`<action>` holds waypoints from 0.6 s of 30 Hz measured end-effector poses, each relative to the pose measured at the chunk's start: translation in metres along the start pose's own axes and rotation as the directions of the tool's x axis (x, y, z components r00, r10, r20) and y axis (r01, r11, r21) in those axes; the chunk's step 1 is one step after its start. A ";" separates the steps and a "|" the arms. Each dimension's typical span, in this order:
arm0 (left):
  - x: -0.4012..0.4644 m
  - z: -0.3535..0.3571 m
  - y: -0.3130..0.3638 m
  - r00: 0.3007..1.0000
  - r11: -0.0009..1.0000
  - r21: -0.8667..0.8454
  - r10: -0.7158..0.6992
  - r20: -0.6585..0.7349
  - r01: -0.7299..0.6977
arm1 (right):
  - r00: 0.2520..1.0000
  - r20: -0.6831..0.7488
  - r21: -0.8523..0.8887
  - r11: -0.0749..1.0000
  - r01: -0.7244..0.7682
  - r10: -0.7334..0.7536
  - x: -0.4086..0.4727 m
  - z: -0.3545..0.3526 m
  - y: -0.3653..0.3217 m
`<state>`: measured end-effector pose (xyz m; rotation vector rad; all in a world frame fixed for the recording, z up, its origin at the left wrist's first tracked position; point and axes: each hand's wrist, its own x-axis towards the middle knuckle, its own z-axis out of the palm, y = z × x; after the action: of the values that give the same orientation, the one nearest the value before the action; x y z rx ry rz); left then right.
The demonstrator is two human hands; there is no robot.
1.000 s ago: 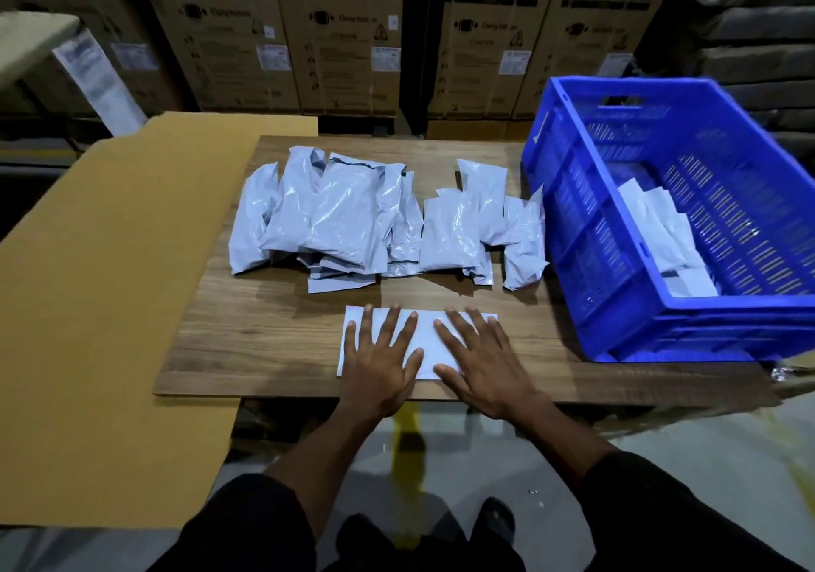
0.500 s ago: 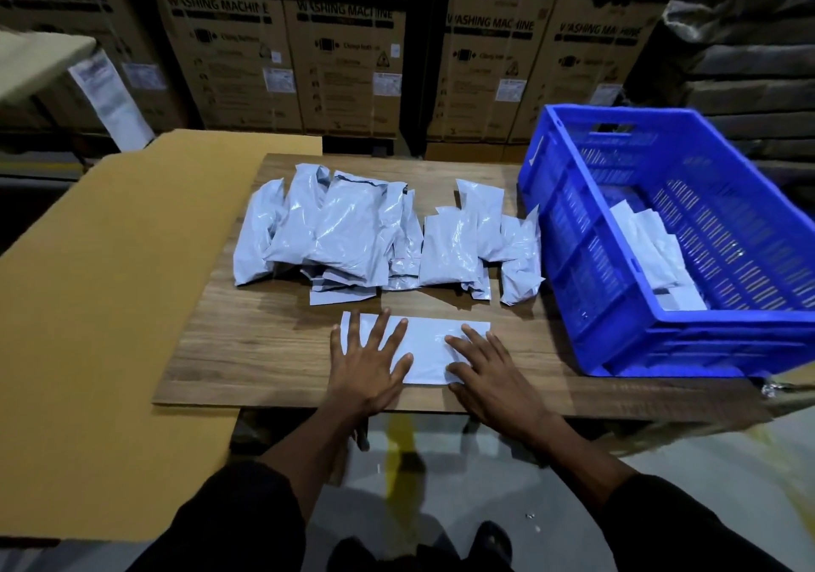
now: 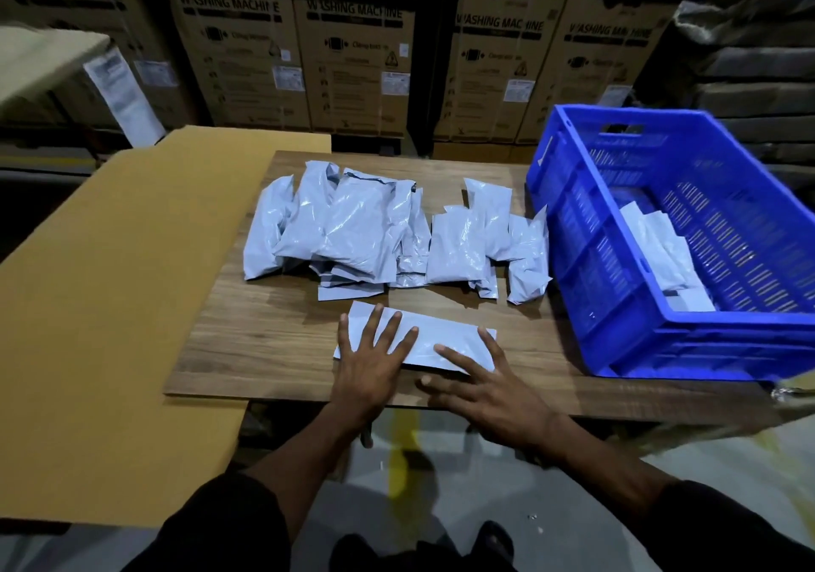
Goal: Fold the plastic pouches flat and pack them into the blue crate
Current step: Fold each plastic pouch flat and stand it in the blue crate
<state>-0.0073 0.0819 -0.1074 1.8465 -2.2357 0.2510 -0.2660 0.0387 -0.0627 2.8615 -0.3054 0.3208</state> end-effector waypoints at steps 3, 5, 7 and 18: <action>0.001 -0.003 0.002 0.999 1.000 0.002 0.007 -0.049 -0.007 | 0.999 0.036 -0.094 0.995 0.032 -0.028 0.009 0.005 0.009; 0.002 -0.006 0.005 0.998 0.999 0.011 -0.032 -0.045 0.033 | 1.000 -0.004 -0.066 0.998 0.008 -0.008 0.019 0.003 0.019; 0.003 -0.014 0.008 0.992 0.994 0.034 -0.103 -0.078 0.106 | 0.998 -0.068 0.011 1.000 -0.017 0.018 0.030 -0.008 0.026; 0.009 -0.028 0.010 0.977 0.993 -0.057 0.093 -0.192 -0.106 | 0.685 0.309 0.852 0.128 -0.508 0.659 0.049 -0.051 0.060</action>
<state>-0.0165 0.0827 -0.0775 1.6071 -2.1809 0.3492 -0.2426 -0.0137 0.0105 3.4845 -1.8297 1.1875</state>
